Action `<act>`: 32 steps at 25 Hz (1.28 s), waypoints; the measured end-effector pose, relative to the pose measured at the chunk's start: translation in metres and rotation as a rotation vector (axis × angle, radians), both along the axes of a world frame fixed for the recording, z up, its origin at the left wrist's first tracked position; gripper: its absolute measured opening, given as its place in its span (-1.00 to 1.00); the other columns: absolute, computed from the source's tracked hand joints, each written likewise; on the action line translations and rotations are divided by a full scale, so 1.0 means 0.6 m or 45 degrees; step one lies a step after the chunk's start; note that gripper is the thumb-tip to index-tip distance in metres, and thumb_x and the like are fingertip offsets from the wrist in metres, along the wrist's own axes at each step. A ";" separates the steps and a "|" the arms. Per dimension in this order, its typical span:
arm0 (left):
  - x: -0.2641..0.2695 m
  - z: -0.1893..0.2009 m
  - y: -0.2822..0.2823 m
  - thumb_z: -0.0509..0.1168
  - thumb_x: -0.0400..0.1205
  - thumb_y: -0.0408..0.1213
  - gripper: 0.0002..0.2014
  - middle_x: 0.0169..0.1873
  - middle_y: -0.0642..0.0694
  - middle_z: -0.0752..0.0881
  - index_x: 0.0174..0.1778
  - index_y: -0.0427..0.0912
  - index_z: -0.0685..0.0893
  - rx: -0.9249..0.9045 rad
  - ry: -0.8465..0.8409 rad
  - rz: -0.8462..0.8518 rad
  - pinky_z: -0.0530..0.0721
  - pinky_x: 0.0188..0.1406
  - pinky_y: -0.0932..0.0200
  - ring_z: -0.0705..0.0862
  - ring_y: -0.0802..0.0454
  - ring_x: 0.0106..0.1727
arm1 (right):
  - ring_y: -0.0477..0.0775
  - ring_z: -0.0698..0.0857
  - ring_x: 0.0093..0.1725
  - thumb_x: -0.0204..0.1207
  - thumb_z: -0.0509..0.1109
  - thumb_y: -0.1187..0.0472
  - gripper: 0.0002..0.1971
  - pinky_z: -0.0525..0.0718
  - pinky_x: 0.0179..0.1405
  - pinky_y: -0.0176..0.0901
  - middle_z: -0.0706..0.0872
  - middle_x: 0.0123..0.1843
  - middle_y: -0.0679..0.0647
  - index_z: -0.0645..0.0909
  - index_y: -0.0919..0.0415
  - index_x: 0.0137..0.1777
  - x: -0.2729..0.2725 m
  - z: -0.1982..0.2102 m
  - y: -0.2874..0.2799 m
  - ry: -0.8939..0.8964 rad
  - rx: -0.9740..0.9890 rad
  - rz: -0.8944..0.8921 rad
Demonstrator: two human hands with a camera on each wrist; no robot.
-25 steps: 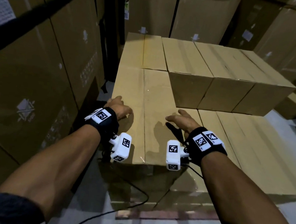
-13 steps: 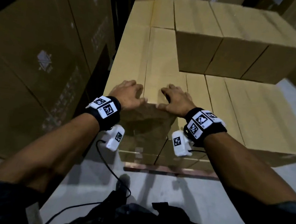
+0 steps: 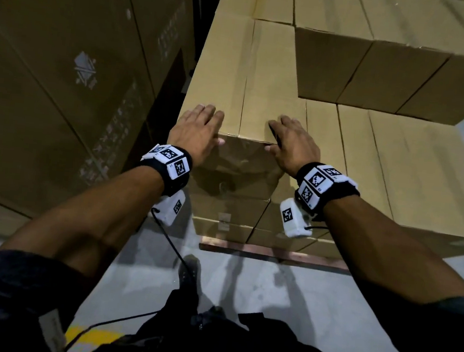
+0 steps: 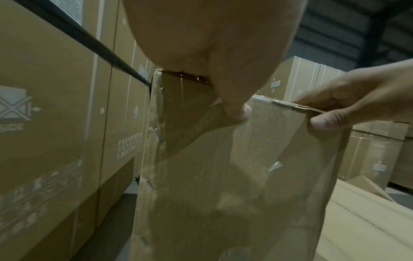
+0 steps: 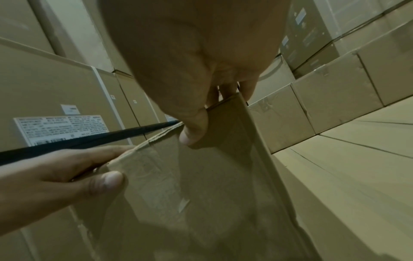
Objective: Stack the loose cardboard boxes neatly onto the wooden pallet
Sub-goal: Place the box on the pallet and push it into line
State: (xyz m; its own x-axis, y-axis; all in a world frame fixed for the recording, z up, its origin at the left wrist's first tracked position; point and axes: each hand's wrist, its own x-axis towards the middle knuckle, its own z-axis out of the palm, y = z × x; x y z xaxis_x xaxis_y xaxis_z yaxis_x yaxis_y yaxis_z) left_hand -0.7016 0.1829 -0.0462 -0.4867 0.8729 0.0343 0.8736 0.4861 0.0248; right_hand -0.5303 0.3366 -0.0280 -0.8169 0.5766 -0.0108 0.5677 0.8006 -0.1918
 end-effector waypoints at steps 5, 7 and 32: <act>0.003 -0.002 0.009 0.15 0.75 0.05 -0.36 0.72 -0.19 0.15 0.70 -0.10 0.14 0.026 -0.006 0.000 0.06 0.70 -0.08 0.08 -0.17 0.73 | 0.28 0.32 0.63 0.66 0.41 0.13 -0.44 0.41 0.56 0.15 0.36 0.66 0.20 0.38 0.14 0.63 -0.004 -0.003 0.006 -0.002 0.016 -0.011; 0.002 -0.003 0.008 0.13 0.76 0.05 -0.37 0.72 -0.19 0.14 0.70 -0.11 0.14 0.026 0.006 -0.005 0.05 0.70 -0.07 0.08 -0.17 0.73 | 0.28 0.30 0.66 0.67 0.40 0.12 -0.43 0.40 0.58 0.16 0.33 0.69 0.20 0.36 0.12 0.65 -0.004 -0.005 0.008 -0.016 0.016 -0.015; 0.106 0.002 -0.042 0.16 0.73 -0.04 -0.39 0.68 -0.18 0.24 0.69 -0.15 0.20 0.082 -0.005 -0.075 0.02 0.72 -0.05 0.15 -0.15 0.71 | 0.17 0.28 0.70 0.72 0.30 0.08 -0.43 0.32 0.63 0.06 0.27 0.75 0.12 0.28 0.06 0.71 0.129 -0.016 -0.115 0.368 -0.270 -0.472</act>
